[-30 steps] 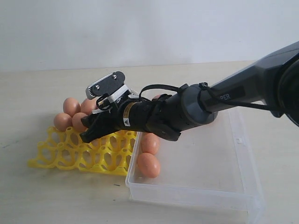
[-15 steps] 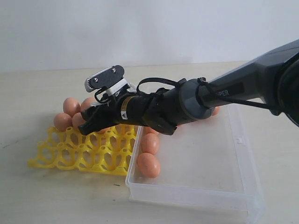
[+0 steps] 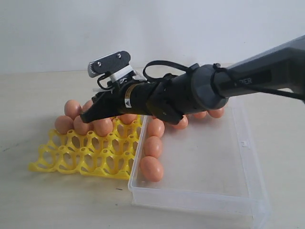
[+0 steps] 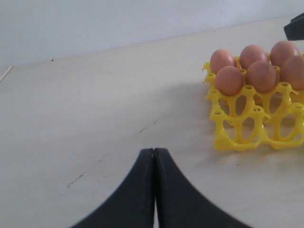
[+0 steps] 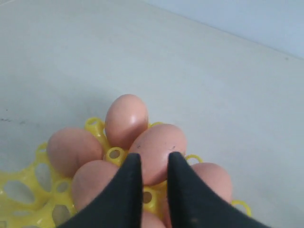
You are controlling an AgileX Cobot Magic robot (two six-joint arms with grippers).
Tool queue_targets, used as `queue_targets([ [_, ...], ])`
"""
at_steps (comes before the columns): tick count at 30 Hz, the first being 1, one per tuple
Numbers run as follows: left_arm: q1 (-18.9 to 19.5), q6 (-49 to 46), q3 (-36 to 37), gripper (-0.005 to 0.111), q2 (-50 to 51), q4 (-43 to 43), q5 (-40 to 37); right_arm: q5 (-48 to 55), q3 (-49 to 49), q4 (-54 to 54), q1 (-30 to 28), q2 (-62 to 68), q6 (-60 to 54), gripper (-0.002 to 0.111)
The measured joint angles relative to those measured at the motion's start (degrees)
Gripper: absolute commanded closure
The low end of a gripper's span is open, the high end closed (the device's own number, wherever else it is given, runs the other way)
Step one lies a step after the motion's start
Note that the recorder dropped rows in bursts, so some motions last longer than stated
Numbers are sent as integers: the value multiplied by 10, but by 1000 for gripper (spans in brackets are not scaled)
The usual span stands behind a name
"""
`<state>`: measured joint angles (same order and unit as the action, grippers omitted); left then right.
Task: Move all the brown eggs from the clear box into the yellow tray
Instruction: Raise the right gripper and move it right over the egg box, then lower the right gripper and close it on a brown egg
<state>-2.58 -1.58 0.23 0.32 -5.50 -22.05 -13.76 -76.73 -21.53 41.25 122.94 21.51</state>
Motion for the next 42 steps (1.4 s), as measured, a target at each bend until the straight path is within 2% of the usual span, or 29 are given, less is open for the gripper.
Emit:
queue_targets([
  [8,0,0,0,107,0,0,0,92,7,4,0,-76,1,108],
  [17,0,0,0,107,0,0,0,260,87,4,-2,-162,-3,108],
  [24,0,0,0,107,0,0,0,371,103,4,-57,-196,-3,108],
  [28,0,0,0,107,0,0,0,406,103,15,-99,-196,-21,99],
  [32,0,0,0,107,0,0,0,446,85,96,-127,-187,-110,86],
  [37,0,0,0,107,0,0,0,519,19,194,-134,-146,-205,71],
  [42,0,0,0,107,0,0,0,580,-59,212,-134,-97,-229,66],
])
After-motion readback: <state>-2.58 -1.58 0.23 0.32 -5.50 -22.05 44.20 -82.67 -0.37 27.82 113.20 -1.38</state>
